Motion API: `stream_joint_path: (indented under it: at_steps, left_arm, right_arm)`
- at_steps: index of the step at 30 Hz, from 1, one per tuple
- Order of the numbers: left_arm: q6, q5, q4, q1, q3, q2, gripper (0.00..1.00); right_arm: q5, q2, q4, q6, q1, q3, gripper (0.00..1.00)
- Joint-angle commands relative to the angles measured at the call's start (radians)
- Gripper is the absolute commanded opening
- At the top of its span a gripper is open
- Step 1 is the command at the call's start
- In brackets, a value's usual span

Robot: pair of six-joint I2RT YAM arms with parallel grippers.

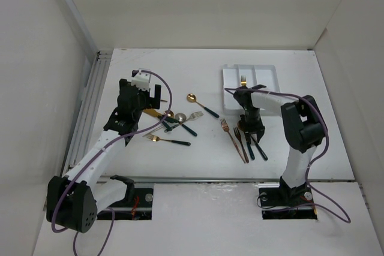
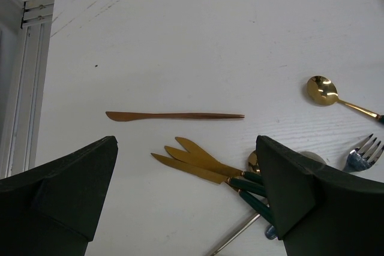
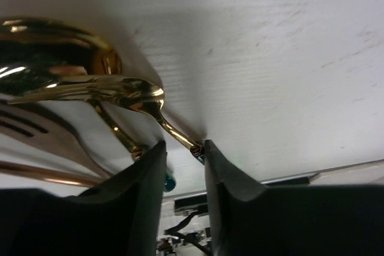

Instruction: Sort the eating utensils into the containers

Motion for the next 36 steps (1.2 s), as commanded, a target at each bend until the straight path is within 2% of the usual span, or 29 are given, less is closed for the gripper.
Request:
stream_joint_path:
  at_steps: [1, 3, 5, 7, 13, 17, 19, 20, 27, 32, 36]
  left_arm:
    - [0.009, 0.008, 0.018, 0.002, 0.025, -0.007, 1.00]
    - [0.009, 0.008, 0.018, 0.002, 0.025, -0.007, 1.00]
    - [0.009, 0.008, 0.018, 0.002, 0.025, -0.007, 1.00]
    - [0.009, 0.017, 0.018, 0.002, 0.025, -0.016, 1.00]
    - [0.009, 0.017, 0.018, 0.002, 0.025, -0.016, 1.00]
    - [0.009, 0.017, 0.018, -0.007, 0.025, -0.016, 1.00]
    - [0.009, 0.017, 0.018, -0.007, 0.025, -0.026, 1.00]
    - [0.009, 0.017, 0.018, -0.007, 0.025, -0.026, 1.00]
    - [0.009, -0.002, 0.018, -0.016, 0.016, -0.026, 1.00]
    - [0.009, -0.002, 0.009, -0.025, 0.007, -0.036, 1.00]
    - [0.018, -0.002, 0.009, -0.025, -0.002, -0.046, 1.00]
  right_arm:
    - [-0.060, -0.009, 0.120, 0.077, 0.046, -0.058, 0.44]
    - [-0.060, -0.023, 0.100, 0.112, 0.033, -0.070, 0.51]
    - [-0.075, -0.023, 0.090, 0.140, 0.013, -0.094, 0.52]
    - [-0.050, -0.023, 0.090, 0.158, 0.002, -0.113, 0.52]
    - [-0.022, -0.032, 0.090, 0.178, -0.007, -0.144, 0.44]
    - [-0.011, -0.032, 0.109, 0.178, 0.002, -0.154, 0.33]
    - [0.009, -0.032, 0.110, 0.189, 0.040, -0.154, 0.04]
    - [0.027, -0.032, 0.110, 0.198, 0.052, -0.142, 0.00]
    - [0.050, -0.012, 0.090, 0.218, 0.151, -0.133, 0.00]
    - [0.050, -0.126, 0.036, 0.238, 0.160, -0.089, 0.00]
    - [0.102, -0.224, -0.047, 0.238, 0.169, 0.023, 0.00]
